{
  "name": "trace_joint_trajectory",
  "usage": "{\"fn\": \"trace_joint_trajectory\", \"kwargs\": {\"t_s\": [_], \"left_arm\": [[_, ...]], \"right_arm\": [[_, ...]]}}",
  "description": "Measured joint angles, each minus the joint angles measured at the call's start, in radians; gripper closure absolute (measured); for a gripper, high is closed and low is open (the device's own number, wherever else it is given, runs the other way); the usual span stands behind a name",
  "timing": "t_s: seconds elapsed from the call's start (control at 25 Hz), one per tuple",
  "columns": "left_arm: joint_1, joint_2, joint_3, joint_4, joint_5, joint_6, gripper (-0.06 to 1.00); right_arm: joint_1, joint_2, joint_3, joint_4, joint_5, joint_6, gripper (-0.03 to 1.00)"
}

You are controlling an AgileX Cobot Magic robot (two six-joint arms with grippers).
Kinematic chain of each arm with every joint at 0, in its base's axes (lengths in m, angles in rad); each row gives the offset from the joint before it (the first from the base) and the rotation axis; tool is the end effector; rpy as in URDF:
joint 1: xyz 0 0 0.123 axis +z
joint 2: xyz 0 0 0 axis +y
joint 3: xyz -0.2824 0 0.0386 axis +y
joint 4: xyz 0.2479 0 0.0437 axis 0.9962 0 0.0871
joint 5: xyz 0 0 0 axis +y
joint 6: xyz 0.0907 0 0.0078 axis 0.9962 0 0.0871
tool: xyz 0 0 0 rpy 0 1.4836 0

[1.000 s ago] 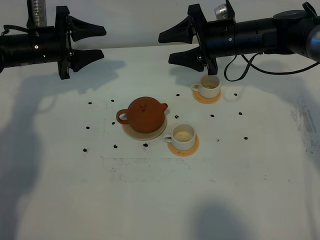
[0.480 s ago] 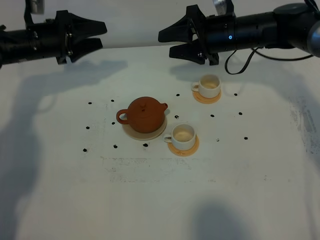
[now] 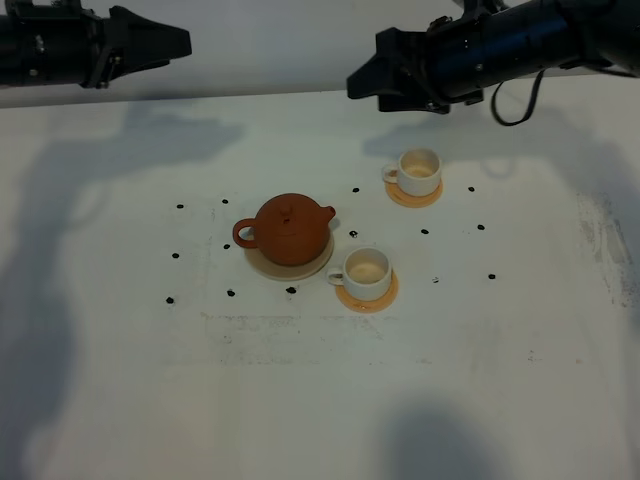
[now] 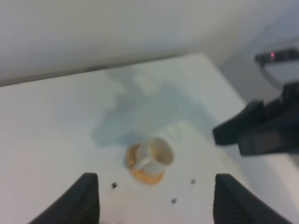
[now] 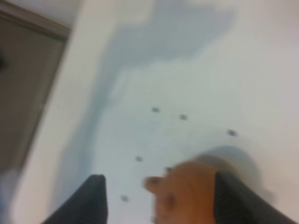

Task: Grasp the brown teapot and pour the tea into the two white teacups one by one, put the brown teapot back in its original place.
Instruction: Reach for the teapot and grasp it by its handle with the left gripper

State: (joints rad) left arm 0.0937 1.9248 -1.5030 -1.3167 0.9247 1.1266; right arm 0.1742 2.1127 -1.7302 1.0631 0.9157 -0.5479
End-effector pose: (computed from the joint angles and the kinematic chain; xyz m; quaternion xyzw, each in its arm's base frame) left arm 0.4286 -0.0305 0.2776 0.1353 0.8218 -0.3720 0.4098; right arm 0.4497 0.1433 0.2433 -0.0827 0.8754 0.4142 0.2353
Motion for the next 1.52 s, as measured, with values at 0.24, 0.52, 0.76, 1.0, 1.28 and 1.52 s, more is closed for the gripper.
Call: {"fn": "trace_joint_trajectory", "kwargs": {"t_s": [0.24,0.52,0.76,1.0,1.28,1.52], "left_arm": [[-0.063,-0.064,0.000,0.236,-0.055,-0.013,0.42],[-0.174,-0.076,0.000,0.590,-0.136,-0.161,0.42],[-0.191,-0.076,0.000,0.744,-0.134,-0.235,0.42],[-0.212,-0.076,0.000,0.846,-0.106,-0.277,0.42],[-0.278,-0.076,0.000,0.985,-0.100,-0.303,0.42],[-0.299,-0.076,0.000,1.051,-0.096,-0.249,0.42]], "right_arm": [[0.000,-0.052,0.000,-0.215,-0.017,0.105,0.46],[0.000,-0.132,0.000,-0.496,-0.019,0.226,0.46],[0.000,-0.230,0.000,-0.691,0.018,0.340,0.46],[0.027,-0.333,0.000,-0.864,0.089,0.415,0.46],[0.096,-0.450,0.000,-1.063,0.177,0.494,0.46],[0.150,-0.536,0.000,-1.140,0.265,0.515,0.47]]}}
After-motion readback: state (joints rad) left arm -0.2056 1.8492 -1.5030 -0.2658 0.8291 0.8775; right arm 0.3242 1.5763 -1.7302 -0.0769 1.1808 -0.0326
